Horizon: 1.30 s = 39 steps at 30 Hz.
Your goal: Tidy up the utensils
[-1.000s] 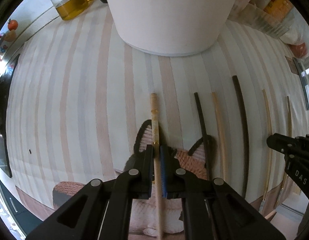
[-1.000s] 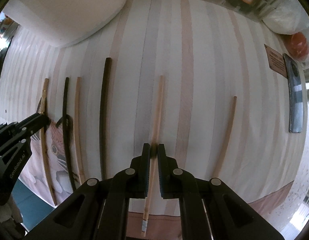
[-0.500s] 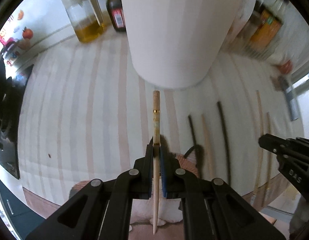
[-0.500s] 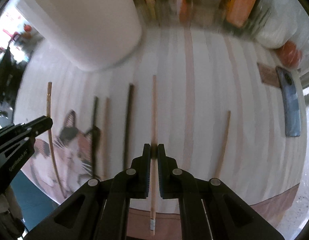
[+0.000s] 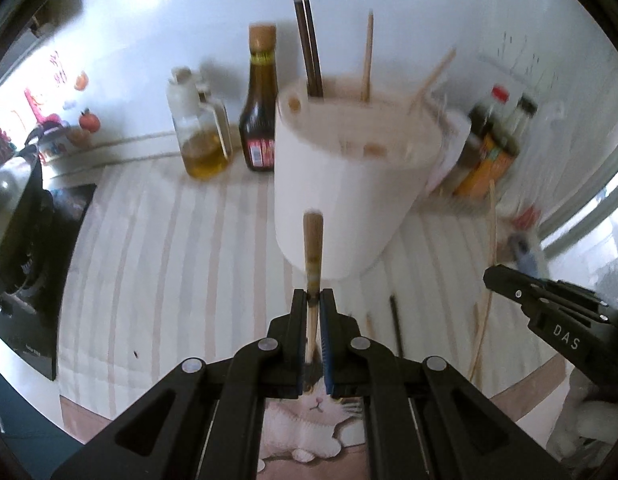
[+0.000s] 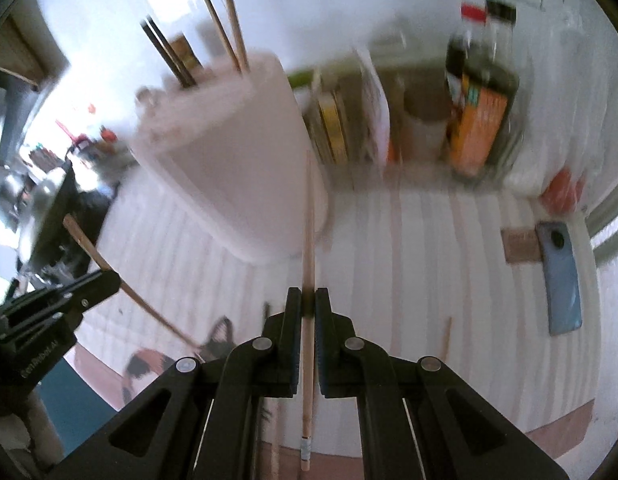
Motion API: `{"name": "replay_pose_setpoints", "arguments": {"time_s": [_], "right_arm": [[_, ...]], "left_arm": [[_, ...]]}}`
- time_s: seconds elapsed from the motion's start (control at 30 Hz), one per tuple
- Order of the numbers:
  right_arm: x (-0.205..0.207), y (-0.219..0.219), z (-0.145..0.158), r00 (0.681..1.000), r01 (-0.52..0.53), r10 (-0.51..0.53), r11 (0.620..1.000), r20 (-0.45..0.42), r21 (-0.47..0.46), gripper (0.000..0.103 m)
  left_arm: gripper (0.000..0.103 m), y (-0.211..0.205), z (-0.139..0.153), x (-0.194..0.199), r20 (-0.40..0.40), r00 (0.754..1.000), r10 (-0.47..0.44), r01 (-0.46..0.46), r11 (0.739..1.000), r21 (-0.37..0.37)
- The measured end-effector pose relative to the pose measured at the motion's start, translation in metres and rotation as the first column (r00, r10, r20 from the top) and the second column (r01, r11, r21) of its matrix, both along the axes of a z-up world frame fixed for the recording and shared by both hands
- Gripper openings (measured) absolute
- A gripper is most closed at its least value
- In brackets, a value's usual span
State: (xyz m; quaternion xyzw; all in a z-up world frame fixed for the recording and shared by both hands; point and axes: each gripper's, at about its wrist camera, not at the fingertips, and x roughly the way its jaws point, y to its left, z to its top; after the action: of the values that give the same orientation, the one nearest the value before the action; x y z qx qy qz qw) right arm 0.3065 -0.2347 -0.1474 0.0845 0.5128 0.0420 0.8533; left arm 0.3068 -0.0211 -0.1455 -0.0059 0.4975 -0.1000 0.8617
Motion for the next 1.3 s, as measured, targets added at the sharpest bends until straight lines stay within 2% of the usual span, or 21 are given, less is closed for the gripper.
{"name": "replay_pose_setpoints", "arguments": {"time_s": [0.1,0.3,0.4,0.43,0.5,0.53,0.57,0.6,0.63,0.77,0.9,1.07,1.2,1.3], "right_arm": [[0.006,0.004,0.025,0.998,0.001,-0.002,1.000,0.056,0.023,0.007],[0.023,0.011,0.083,0.983,-0.011,0.000,0.998,0.184,0.058,0.007],[0.035,0.018,0.110,0.972,-0.025,0.012,0.998,0.233,0.054,0.006],[0.037,0.019,0.114,0.972,-0.028,0.014,0.998,0.236,0.055,0.006],[0.040,0.023,0.116,0.971,-0.034,0.019,0.998,0.239,0.056,0.006],[0.039,0.024,0.112,0.973,-0.033,0.019,0.998,0.229,0.055,0.006],[0.037,0.024,0.105,0.976,-0.031,0.017,0.998,0.216,0.060,0.006],[0.035,0.023,0.097,0.979,-0.028,0.014,0.997,0.204,0.066,0.006],[0.033,0.022,0.084,0.985,-0.018,0.005,0.997,0.174,0.074,0.007],[0.028,0.012,0.029,0.997,0.027,-0.032,0.996,0.064,0.082,0.006],[0.024,0.000,-0.022,0.995,0.092,-0.089,0.994,-0.041,0.058,0.007],[0.020,-0.016,-0.069,0.978,0.166,-0.166,0.986,-0.124,-0.007,0.006],[0.015,-0.027,-0.094,0.963,0.208,-0.216,0.976,-0.159,-0.062,0.007],[0.013,-0.033,-0.106,0.951,0.239,-0.249,0.968,-0.181,-0.076,0.007]], "left_arm": [[0.000,0.004,0.026,0.000,0.057,0.998,0.003,-0.002,1.000,-0.024],[0.000,0.009,0.084,0.005,0.181,0.983,-0.009,0.020,0.998,-0.057],[0.000,0.017,0.094,0.008,0.211,0.977,0.003,0.013,0.997,-0.077],[0.000,0.021,0.093,0.008,0.210,0.978,0.007,0.008,0.997,-0.073],[0.004,0.037,0.079,0.009,0.180,0.982,0.048,-0.027,0.993,-0.119],[0.010,0.042,0.069,0.011,0.157,0.986,0.060,-0.040,0.991,-0.124],[0.026,0.050,0.056,0.013,0.123,0.989,0.080,-0.064,0.990,-0.129],[0.037,0.055,0.043,0.016,0.093,0.990,0.105,-0.093,0.987,-0.131],[0.059,0.064,0.028,0.020,0.060,0.989,0.133,-0.124,0.984,-0.132],[0.060,0.093,-0.041,0.040,-0.097,0.968,0.230,-0.244,0.956,-0.162],[0.060,0.091,-0.087,0.058,-0.173,0.951,0.256,-0.282,0.947,-0.154],[0.060,0.042,-0.130,0.068,-0.196,0.971,0.138,-0.154,0.986,-0.067],[0.060,0.005,-0.150,0.071,-0.180,0.982,0.064,-0.063,0.998,0.010],[0.060,-0.010,-0.160,0.075,-0.171,0.984,0.040,-0.029,0.998,0.063]]}}
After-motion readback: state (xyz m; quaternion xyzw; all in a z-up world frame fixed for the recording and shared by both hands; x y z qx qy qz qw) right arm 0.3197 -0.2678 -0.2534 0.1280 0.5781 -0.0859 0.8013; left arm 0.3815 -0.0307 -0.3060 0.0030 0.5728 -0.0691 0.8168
